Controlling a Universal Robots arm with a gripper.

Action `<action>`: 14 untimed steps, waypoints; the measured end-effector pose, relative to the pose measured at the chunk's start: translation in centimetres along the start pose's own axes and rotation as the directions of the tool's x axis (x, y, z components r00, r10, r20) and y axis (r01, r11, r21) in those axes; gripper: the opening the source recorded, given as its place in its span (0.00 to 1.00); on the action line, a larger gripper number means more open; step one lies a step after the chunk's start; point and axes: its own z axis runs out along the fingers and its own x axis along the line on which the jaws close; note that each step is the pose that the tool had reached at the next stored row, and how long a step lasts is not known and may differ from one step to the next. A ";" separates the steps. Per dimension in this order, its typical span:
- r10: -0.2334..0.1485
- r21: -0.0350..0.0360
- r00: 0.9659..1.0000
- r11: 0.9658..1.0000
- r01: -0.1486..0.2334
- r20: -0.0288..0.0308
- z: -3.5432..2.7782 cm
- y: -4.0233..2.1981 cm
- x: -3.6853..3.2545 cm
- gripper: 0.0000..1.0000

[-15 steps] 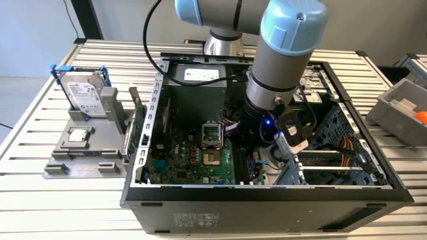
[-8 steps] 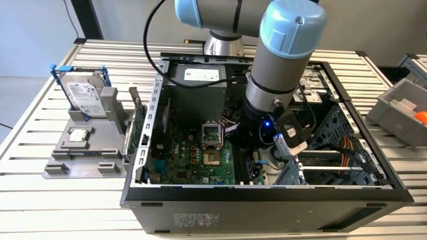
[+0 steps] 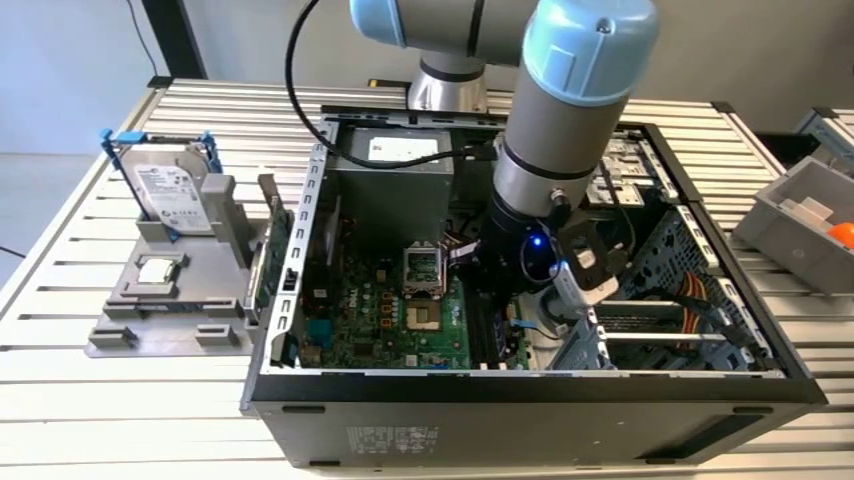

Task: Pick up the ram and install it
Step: 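Insert the ram into the slot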

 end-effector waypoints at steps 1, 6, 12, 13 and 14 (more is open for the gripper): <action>0.000 0.000 1.000 1.000 0.000 -0.001 -0.44 -0.01 0.00 1.00; 0.000 0.000 1.000 1.000 0.000 -0.003 -1.54 -0.02 0.00 1.00; 0.000 0.000 1.000 1.000 0.000 -0.003 -1.64 -0.02 -0.02 0.00; 0.000 0.000 1.000 1.000 0.000 -0.003 -1.64 -0.03 -0.02 0.00; 0.000 0.000 1.000 1.000 0.000 -0.003 -1.65 -0.02 -0.02 0.00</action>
